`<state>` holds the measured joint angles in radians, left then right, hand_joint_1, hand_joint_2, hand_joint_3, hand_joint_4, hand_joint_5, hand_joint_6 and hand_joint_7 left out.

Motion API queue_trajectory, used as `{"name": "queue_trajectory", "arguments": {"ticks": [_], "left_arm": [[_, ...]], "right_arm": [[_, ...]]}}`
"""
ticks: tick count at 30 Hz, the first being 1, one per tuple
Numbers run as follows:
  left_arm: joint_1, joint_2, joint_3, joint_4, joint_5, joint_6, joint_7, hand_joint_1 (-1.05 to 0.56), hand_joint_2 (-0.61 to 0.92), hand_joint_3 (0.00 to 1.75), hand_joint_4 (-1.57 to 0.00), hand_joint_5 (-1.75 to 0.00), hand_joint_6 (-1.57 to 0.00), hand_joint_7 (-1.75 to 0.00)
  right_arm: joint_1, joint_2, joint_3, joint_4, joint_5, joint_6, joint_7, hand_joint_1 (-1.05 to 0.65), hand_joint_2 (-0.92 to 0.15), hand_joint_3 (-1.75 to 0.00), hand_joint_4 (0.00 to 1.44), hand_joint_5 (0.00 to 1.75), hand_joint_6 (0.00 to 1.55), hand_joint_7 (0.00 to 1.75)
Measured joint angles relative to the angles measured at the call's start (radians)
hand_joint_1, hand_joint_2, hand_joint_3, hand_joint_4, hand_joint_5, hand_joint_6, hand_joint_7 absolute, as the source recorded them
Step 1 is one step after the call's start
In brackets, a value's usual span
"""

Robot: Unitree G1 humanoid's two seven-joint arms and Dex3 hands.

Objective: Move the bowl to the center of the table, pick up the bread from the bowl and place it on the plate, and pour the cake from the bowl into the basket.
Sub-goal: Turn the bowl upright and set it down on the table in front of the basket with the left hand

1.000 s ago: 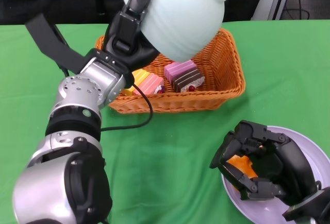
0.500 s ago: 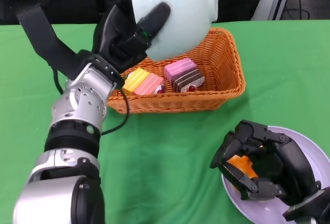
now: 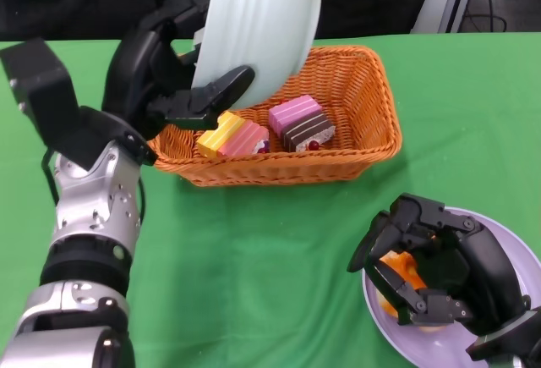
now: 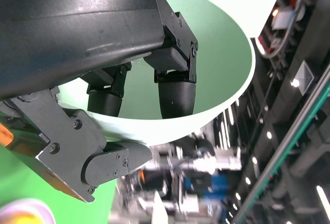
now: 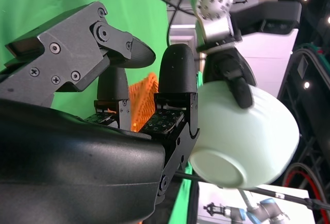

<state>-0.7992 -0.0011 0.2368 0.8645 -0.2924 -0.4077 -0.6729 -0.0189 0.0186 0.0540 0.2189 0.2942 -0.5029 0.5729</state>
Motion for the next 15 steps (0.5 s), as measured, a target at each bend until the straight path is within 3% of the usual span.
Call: {"name": "queue_trajectory", "arguments": {"ticks": [3, 7, 10, 15], "left_arm": [[0.022, 0.013, -0.014, 0.003, 0.039, -0.105, 0.024, -0.05, 0.55, 1.19, -0.8, -1.66, -0.8, -1.48], [0.042, 0.038, -0.041, 0.046, 0.126, -0.322, 0.07, -0.07, 0.6, 1.11, -0.71, -1.73, -0.71, -1.53], [0.055, 0.065, -0.058, 0.09, 0.184, -0.464, 0.109, -0.06, 0.61, 1.08, -0.68, -1.75, -0.68, -1.55], [0.095, 0.126, -0.084, 0.137, 0.362, -0.698, 0.288, -0.02, 0.59, 1.11, -0.67, -1.73, -0.69, -1.54]], "right_arm": [[0.0, -0.002, 0.001, -0.009, -0.016, 0.003, -0.012, -0.09, -0.59, -0.92, 0.75, 1.47, 0.68, 1.3], [0.0, -0.003, 0.001, -0.023, -0.012, 0.022, -0.017, -0.08, -0.7, -0.79, 0.68, 1.52, 0.63, 1.33], [-0.003, -0.006, -0.001, -0.035, -0.012, 0.031, -0.02, -0.09, -0.71, -0.76, 0.69, 1.52, 0.63, 1.33], [-0.014, -0.024, -0.009, -0.04, -0.012, 0.068, -0.027, -0.1, -0.72, -0.71, 0.73, 1.48, 0.66, 1.29]]}}
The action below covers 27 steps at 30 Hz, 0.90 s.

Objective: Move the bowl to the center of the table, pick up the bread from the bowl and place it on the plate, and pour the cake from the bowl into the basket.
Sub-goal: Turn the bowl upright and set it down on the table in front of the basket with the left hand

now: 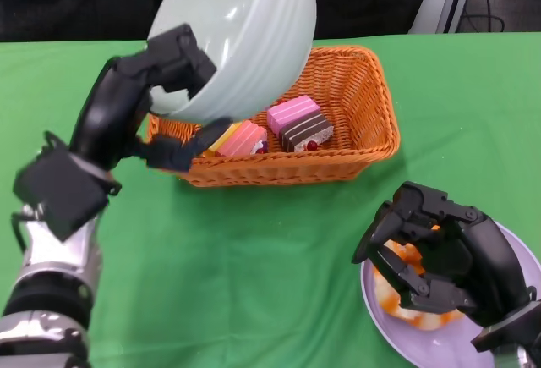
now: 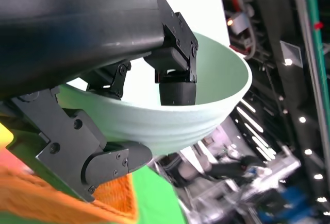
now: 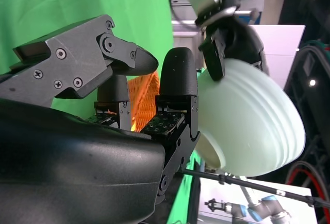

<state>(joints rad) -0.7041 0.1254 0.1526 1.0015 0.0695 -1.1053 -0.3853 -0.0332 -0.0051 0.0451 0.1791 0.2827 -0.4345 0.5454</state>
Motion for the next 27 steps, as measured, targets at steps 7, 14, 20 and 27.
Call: {"name": "queue_trajectory", "arguments": {"ticks": [7, 14, 20, 27], "left_arm": [[0.075, 0.1, -0.008, -0.019, 0.35, -0.141, 0.364, -0.02, 0.58, 1.11, -0.63, -1.75, -0.67, -1.51], [0.146, 0.187, -0.061, -0.138, 0.742, -0.148, 0.827, -0.08, 0.59, 1.11, -0.61, -1.75, -0.63, -1.53], [0.211, 0.268, -0.185, -0.197, 0.93, -0.075, 1.137, -0.12, 0.65, 0.97, -0.61, -1.74, -0.62, -1.53], [0.273, 0.336, -0.306, -0.246, 0.999, 0.01, 1.367, -0.07, 0.68, 0.9, -0.69, -1.65, -0.66, -1.51]], "right_arm": [[-0.022, -0.003, -0.023, 0.001, 0.015, 0.007, 0.003, -0.09, -0.72, -0.7, 0.76, 1.43, 0.69, 1.24], [-0.03, -0.003, -0.029, 0.005, 0.027, 0.009, 0.012, -0.12, -0.83, -0.51, 0.75, 1.42, 0.7, 1.18], [-0.031, -0.003, -0.031, 0.005, 0.039, 0.027, 0.012, -0.13, -0.9, -0.38, 0.72, 1.45, 0.69, 1.18], [-0.032, -0.003, -0.031, 0.001, 0.038, 0.037, 0.006, -0.16, -0.92, -0.35, 0.74, 1.43, 0.7, 1.17]]}}
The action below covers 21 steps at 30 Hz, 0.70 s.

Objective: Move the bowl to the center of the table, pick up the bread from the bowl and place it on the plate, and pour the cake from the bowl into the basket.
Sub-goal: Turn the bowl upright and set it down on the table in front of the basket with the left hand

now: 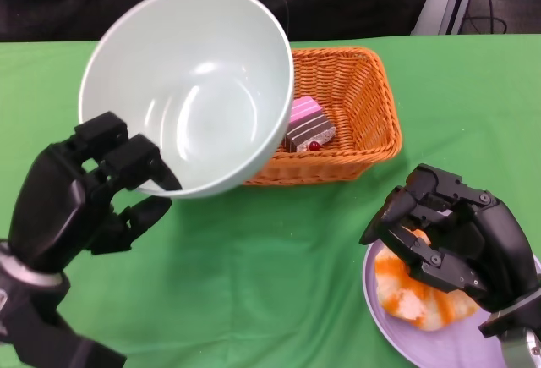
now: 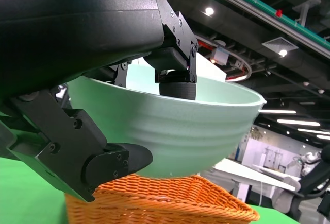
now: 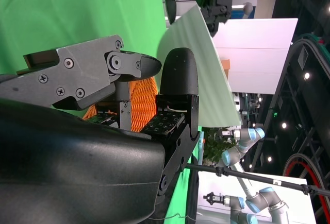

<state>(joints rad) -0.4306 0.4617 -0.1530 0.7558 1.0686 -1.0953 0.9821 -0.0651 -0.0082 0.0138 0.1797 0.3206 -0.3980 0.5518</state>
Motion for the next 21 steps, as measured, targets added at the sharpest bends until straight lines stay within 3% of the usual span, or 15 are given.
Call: {"name": "queue_trajectory", "arguments": {"ticks": [5, 8, 12, 17, 21], "left_arm": [[0.05, 0.03, -0.054, -0.045, -0.001, 0.026, 0.051, -0.03, 0.61, 1.01, -0.63, -1.74, -0.67, -1.51], [0.075, 0.045, -0.072, -0.076, -0.005, 0.037, 0.077, -0.04, 0.6, 1.02, -0.64, -1.73, -0.68, -1.5], [0.093, 0.054, -0.117, -0.073, -0.005, 0.016, 0.113, -0.06, 0.72, 0.82, -0.64, -1.72, -0.61, -1.54], [0.101, 0.082, -0.171, -0.07, 0.018, 0.001, 0.157, -0.06, 0.75, 0.74, -0.63, -1.74, -0.65, -1.5], [0.109, 0.099, -0.205, -0.07, 0.039, 0.005, 0.195, -0.06, 0.79, 0.67, -0.61, -1.75, -0.57, -1.63]], "right_arm": [[-0.006, -0.002, -0.003, -0.002, -0.003, 0.002, -0.01, -0.13, -0.91, -0.38, 0.74, 1.42, 0.71, 1.16], [-0.015, -0.003, -0.011, 0.0, -0.009, 0.001, -0.016, -0.11, -0.84, -0.52, 0.75, 1.41, 0.72, 1.14], [-0.024, -0.003, -0.023, 0.001, -0.013, 0.001, -0.017, -0.14, -0.81, -0.54, 0.75, 1.42, 0.72, 1.14], [-0.028, -0.003, -0.029, 0.002, -0.022, -0.006, -0.023, -0.14, -0.81, -0.55, 0.75, 1.43, 0.72, 1.15], [-0.028, -0.003, -0.031, 0.002, -0.014, -0.003, -0.02, -0.14, -0.85, -0.47, 0.74, 1.44, 0.72, 1.14]]}}
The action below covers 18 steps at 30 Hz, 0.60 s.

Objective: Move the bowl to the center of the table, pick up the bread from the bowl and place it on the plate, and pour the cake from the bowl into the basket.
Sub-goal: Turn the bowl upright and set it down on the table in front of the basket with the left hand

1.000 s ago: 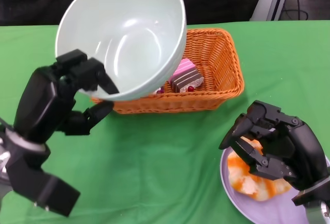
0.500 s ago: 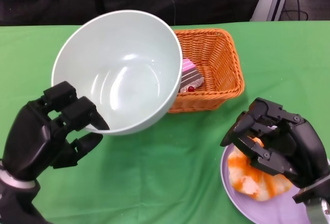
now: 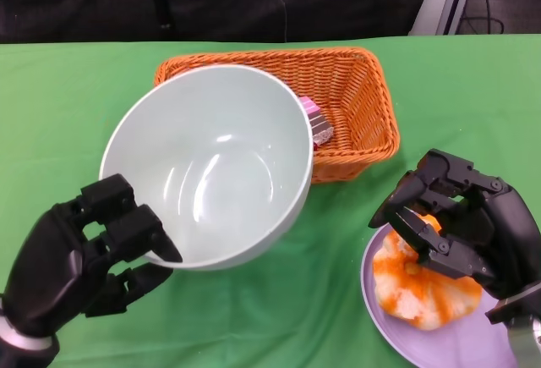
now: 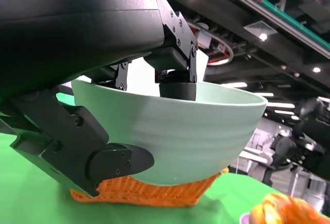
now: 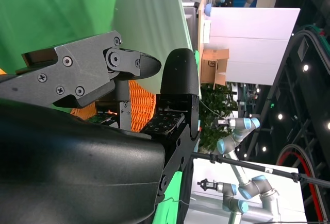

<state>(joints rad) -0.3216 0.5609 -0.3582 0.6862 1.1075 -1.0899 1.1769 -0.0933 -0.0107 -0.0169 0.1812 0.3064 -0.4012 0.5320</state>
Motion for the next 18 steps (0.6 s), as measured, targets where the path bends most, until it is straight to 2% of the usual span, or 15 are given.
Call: {"name": "queue_trajectory", "arguments": {"ticks": [2, 5, 9, 14, 18], "left_arm": [[0.011, 0.005, -0.018, 0.0, 0.008, 0.006, 0.018, -0.1, 0.83, 0.62, -0.58, -1.75, -0.57, -1.59], [0.026, 0.024, -0.05, 0.001, 0.034, 0.018, 0.034, -0.1, 0.81, 0.7, -0.57, -1.75, -0.6, -1.52], [0.04, 0.039, -0.081, 0.006, 0.035, 0.031, 0.039, -0.11, 0.78, 0.78, -0.56, -1.74, -0.58, -1.54], [0.051, 0.06, -0.116, 0.02, 0.025, 0.016, 0.016, -0.15, 0.91, 0.6, -0.58, -1.64, -0.58, -1.48], [0.058, 0.063, -0.128, 0.046, -0.017, -0.01, -0.088, -0.2, 0.92, 0.55, -0.6, -1.6, -0.61, -1.45]], "right_arm": [[0.0, 0.001, 0.0, 0.0, 0.005, 0.001, 0.002, -0.13, -0.86, -0.46, 0.74, 1.44, 0.72, 1.13], [0.0, 0.002, 0.0, 0.0, 0.009, 0.001, 0.003, -0.16, -0.86, -0.44, 0.73, 1.44, 0.72, 1.13], [0.0, 0.002, 0.0, -0.002, 0.01, 0.001, 0.003, -0.17, -0.89, -0.39, 0.73, 1.45, 0.72, 1.14], [0.001, 0.003, 0.0, -0.006, 0.01, 0.002, 0.0, -0.15, -0.89, -0.38, 0.73, 1.46, 0.72, 1.14], [0.004, 0.004, 0.001, -0.009, 0.012, 0.009, -0.001, -0.15, -0.89, -0.38, 0.74, 1.45, 0.72, 1.14]]}}
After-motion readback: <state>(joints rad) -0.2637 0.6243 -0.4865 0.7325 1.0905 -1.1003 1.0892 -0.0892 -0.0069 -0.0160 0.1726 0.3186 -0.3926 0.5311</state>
